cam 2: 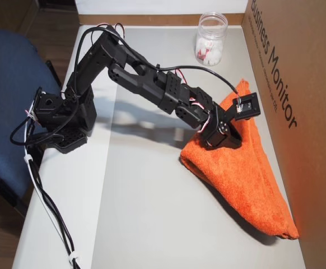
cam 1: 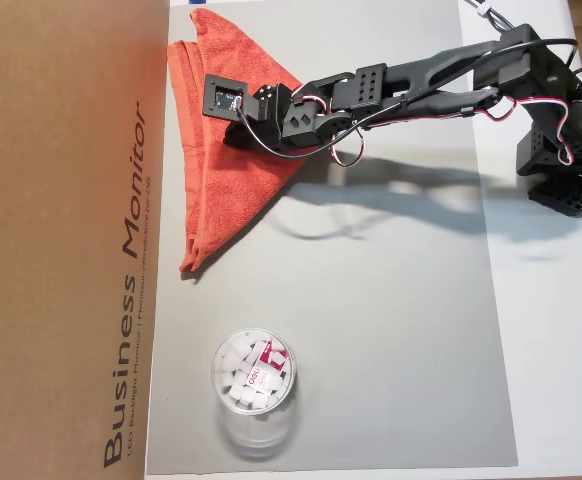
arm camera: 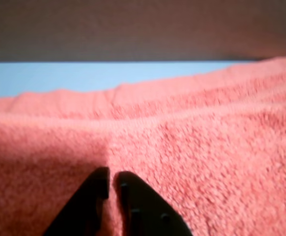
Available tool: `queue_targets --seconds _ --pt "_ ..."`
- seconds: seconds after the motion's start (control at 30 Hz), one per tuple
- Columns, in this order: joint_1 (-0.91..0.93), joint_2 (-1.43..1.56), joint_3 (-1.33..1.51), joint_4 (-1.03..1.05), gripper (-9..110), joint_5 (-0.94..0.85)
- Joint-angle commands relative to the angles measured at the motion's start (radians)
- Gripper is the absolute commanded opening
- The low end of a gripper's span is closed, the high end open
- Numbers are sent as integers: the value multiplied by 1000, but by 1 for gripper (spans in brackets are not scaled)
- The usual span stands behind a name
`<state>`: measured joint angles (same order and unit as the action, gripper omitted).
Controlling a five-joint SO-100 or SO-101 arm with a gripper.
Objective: Fold the blanket.
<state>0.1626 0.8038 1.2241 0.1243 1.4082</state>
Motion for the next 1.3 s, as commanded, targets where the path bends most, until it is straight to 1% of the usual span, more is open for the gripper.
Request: queue_targets --seconds 0.0,0.13,0.33,0.5,0.9,1.03,1.17,1.27 --pt "11 78 31 -8 0 -6" --pt "29 110 115 -8 0 -6" --pt "31 229 328 -15 0 -2" --pt "31 279 431 -15 0 11" --pt "31 261 448 0 0 12" --pt "32 215 439 -15 0 17" --pt "41 183 417 -15 0 100" --pt "43 178 434 -15 0 216"
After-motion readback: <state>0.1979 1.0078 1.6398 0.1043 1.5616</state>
